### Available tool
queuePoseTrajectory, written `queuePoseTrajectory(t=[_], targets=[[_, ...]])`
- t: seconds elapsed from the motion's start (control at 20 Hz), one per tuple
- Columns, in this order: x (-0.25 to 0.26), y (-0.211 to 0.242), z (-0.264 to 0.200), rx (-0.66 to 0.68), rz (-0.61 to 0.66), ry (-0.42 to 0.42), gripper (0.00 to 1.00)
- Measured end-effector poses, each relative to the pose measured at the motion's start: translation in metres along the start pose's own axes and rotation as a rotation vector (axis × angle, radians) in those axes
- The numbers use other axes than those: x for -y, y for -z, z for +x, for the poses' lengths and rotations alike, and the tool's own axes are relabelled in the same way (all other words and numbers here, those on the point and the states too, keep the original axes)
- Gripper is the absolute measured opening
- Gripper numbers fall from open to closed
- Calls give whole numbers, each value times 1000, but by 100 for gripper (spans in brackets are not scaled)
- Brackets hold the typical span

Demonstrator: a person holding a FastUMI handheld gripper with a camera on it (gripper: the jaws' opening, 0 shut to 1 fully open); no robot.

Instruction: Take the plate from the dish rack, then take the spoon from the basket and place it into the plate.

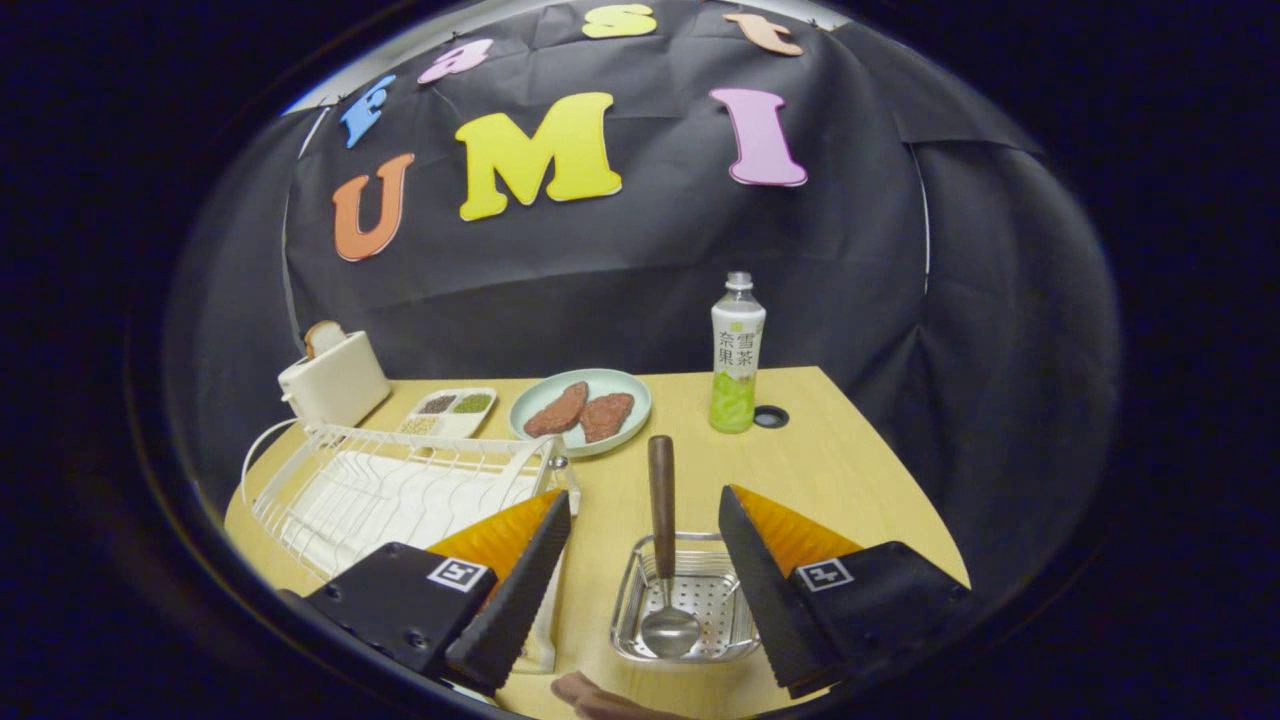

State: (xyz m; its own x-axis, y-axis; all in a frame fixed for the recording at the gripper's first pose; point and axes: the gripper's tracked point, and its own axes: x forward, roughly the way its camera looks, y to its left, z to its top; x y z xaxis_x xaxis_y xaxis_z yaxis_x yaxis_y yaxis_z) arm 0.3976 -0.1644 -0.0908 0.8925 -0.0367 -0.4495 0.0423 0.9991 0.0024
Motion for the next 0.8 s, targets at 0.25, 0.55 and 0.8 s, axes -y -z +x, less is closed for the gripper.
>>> queuePoseTrajectory(t=[0.25, 0.55, 0.8], targets=[[-5, -2, 24, -61, 25, -3, 62], [9, -14, 6, -14, 46, 76, 15], [16, -39, -48, 74, 47, 133, 15]])
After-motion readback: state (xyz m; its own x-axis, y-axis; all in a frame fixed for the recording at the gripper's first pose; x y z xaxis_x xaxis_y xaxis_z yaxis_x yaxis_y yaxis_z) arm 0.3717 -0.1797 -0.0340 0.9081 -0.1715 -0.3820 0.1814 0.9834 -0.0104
